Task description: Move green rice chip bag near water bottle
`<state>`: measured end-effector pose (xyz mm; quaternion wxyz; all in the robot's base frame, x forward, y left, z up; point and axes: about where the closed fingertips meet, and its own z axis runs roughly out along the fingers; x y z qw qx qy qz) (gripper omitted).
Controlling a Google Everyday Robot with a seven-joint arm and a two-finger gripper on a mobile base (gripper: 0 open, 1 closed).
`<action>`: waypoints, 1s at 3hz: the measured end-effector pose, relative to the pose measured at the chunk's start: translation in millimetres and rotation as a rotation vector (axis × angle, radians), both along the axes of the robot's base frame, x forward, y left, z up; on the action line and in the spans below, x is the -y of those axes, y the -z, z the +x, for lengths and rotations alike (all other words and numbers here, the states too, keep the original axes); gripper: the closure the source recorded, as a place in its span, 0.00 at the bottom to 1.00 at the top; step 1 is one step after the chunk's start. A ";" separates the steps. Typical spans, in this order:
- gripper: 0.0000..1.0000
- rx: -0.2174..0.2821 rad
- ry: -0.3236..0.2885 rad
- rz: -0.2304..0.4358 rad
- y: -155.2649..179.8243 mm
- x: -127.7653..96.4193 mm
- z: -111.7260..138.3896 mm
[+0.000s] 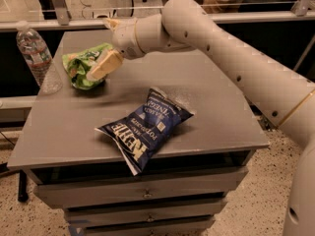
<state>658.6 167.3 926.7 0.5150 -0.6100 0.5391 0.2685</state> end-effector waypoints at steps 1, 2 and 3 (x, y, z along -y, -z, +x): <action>0.00 0.012 0.132 -0.048 7.1 64.6 17.9; 0.00 0.065 0.300 -0.138 4.9 155.0 42.5; 0.00 0.065 0.300 -0.138 4.9 154.9 42.5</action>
Offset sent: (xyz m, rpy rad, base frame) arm 0.0690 -0.2852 0.0128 -0.2467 -0.1476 -0.5301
